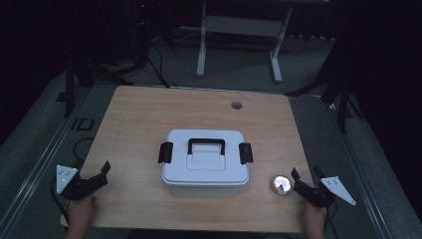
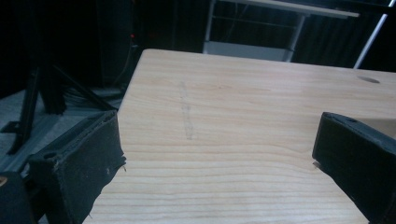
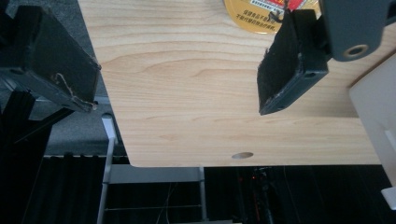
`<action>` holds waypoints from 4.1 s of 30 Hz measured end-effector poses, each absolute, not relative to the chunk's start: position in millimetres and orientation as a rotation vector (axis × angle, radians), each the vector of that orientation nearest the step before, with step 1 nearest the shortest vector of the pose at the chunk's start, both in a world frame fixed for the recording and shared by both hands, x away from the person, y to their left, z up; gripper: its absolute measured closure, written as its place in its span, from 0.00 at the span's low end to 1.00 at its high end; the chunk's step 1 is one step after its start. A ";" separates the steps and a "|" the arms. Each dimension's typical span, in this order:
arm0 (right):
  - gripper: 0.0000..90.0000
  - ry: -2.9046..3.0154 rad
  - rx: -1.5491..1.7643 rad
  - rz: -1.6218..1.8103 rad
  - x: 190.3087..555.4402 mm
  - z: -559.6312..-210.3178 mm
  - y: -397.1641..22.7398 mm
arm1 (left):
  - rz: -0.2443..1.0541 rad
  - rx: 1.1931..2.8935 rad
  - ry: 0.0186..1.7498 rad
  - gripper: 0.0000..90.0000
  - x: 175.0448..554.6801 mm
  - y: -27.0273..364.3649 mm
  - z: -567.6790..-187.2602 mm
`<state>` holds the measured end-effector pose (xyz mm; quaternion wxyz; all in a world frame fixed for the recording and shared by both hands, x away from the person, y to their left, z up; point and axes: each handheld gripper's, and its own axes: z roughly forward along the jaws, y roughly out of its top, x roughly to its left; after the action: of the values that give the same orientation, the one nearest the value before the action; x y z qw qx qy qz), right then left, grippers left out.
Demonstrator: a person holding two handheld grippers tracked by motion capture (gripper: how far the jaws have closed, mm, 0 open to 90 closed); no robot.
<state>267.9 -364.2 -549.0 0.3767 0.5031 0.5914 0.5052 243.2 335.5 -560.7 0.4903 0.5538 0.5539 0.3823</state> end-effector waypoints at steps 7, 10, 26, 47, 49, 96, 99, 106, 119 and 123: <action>0.14 1.540 1.278 1.301 268.1 -549.3 -363.0 | 0.803 1.344 1.308 0.01 244.1 341.2 -558.2; 0.14 1.551 1.275 1.311 267.8 -549.4 -363.1 | 0.730 1.388 1.282 0.01 246.4 342.9 -558.1; 0.15 1.607 1.259 1.338 270.1 -551.1 -362.3 | 0.395 1.770 1.084 0.01 254.3 351.2 -543.5; 0.15 1.667 1.223 1.304 271.6 -552.1 -356.5 | 0.188 2.430 0.905 0.01 276.7 312.2 -507.4; 0.15 1.666 1.224 1.304 271.6 -552.1 -356.7 | 0.154 2.480 0.889 0.01 277.5 309.6 -506.0; 0.15 1.669 1.226 1.305 271.6 -552.3 -356.7 | -0.006 2.938 0.681 0.02 294.3 254.9 -452.9; 0.15 1.670 1.226 1.301 271.6 -552.4 -356.3 | -0.002 2.973 0.658 0.02 295.3 246.7 -446.4; 0.15 1.669 1.225 1.306 271.5 -552.3 -356.6 | 0.035 2.922 0.599 0.02 303.2 234.0 -416.4; 0.15 1.677 1.223 1.302 271.8 -552.6 -356.3 | 0.013 2.962 0.482 0.02 330.4 195.8 -387.1; 0.15 1.677 1.223 1.304 271.8 -552.7 -356.6 | 0.014 2.979 0.446 0.03 338.3 184.0 -382.7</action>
<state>271.8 -356.6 -552.7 0.3384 0.4694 0.6438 0.5007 338.3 184.0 -382.7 0.0648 0.9869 0.1477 0.0047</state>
